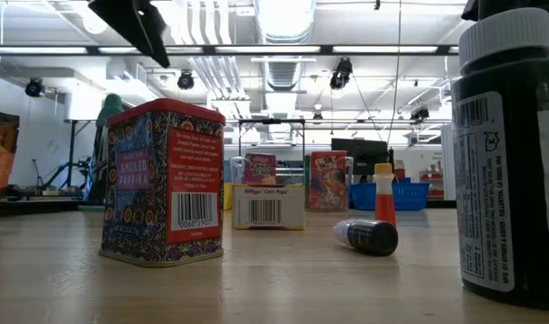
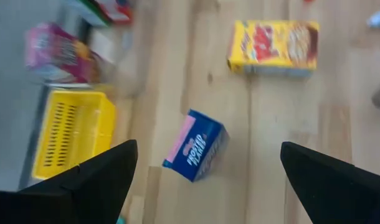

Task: Pick & Place Kitchen Items
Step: Put the blue cereal box into the transparent bin

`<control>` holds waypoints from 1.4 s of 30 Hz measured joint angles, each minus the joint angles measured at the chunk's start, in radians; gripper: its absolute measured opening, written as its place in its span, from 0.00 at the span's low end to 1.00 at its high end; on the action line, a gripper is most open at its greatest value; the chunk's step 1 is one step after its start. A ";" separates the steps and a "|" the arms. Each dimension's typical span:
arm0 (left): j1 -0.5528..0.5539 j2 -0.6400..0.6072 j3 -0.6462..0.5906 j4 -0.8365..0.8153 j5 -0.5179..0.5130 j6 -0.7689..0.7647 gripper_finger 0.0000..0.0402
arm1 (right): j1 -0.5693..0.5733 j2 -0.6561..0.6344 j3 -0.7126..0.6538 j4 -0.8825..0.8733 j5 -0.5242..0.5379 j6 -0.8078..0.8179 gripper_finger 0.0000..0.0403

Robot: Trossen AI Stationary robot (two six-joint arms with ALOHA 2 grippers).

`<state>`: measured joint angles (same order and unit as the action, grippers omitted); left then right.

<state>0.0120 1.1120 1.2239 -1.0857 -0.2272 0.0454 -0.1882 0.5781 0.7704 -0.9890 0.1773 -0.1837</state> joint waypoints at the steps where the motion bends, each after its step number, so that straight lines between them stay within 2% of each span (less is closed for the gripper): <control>1: 0.019 0.016 0.006 -0.007 0.024 0.038 0.99 | 0.000 0.000 0.000 0.000 0.000 0.000 0.02; 6: 0.093 0.086 0.008 -0.040 0.097 0.207 0.99 | 0.000 0.000 0.000 0.000 0.000 0.000 0.02; 17: 0.158 0.238 0.007 -0.093 0.102 0.403 0.99 | 0.000 0.000 0.000 0.000 0.000 0.000 0.02; 30: 0.175 0.428 0.001 -0.054 0.096 0.509 0.99 | 0.000 0.000 0.000 0.000 0.000 0.000 0.02; 42: 0.228 0.458 -0.109 0.041 0.098 0.547 0.99 | 0.000 0.000 0.000 0.000 0.000 0.000 0.02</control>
<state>0.2404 1.5701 1.1153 -1.0446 -0.1291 0.5926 -0.1882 0.5785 0.7704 -0.9890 0.1776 -0.1837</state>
